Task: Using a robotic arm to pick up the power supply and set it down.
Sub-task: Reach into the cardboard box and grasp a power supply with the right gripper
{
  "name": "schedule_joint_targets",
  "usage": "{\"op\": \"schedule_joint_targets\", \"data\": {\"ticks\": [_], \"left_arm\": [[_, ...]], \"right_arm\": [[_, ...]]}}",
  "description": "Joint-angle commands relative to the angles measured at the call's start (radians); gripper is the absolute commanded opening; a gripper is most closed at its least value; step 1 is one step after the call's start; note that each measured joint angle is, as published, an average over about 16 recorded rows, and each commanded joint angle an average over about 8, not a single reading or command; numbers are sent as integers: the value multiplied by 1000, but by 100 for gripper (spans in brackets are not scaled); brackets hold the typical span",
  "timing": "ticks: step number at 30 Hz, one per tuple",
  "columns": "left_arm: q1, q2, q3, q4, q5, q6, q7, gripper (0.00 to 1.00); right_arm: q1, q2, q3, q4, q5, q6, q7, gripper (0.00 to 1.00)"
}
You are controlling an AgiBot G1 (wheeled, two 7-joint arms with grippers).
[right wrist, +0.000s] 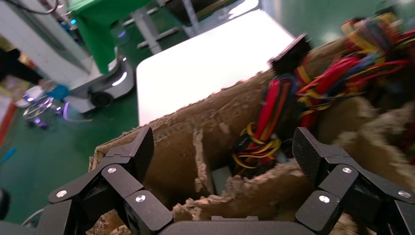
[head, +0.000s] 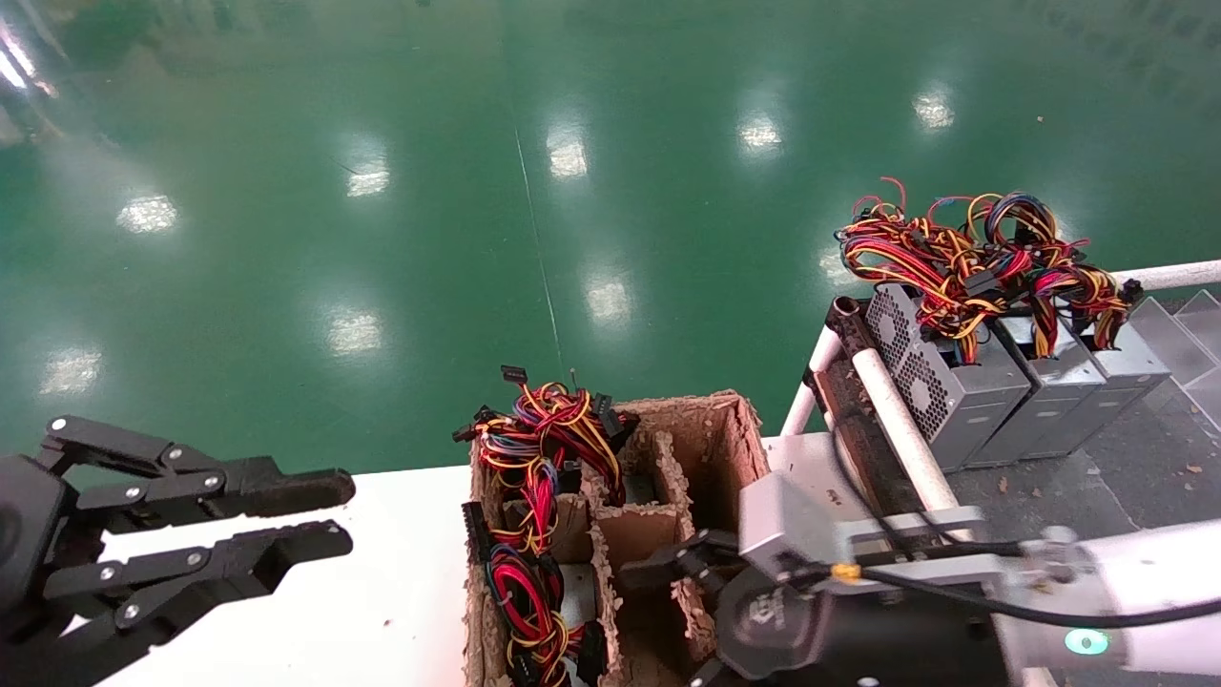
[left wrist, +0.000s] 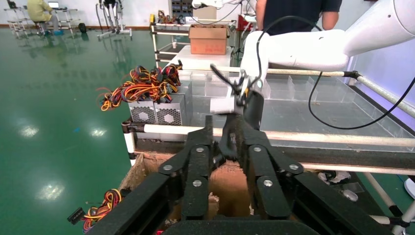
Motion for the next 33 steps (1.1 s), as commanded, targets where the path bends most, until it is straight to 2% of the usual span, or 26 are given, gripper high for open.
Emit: {"op": "schedule_joint_targets", "data": {"ticks": [1, 5, 6, 16, 33], "left_arm": [[0, 0, 0, 0, 0, 0, 0, 100], [0, 0, 0, 0, 0, 0, 0, 100], [0, 0, 0, 0, 0, 0, 0, 100], [0, 0, 1, 0, 0, 0, 0, 100], [-1, 0, 1, 0, -1, 0, 1, 100]], "right_arm": [[14, -28, -23, -20, -26, -8, 7, 54], [29, -79, -50, -63, -61, -3, 0, 4], [32, -93, -56, -74, -71, 1, -3, 0], [55, -192, -98, -157, -152, 64, -25, 0], [51, -252, -112, -191, -201, 149, -39, 0]]}}
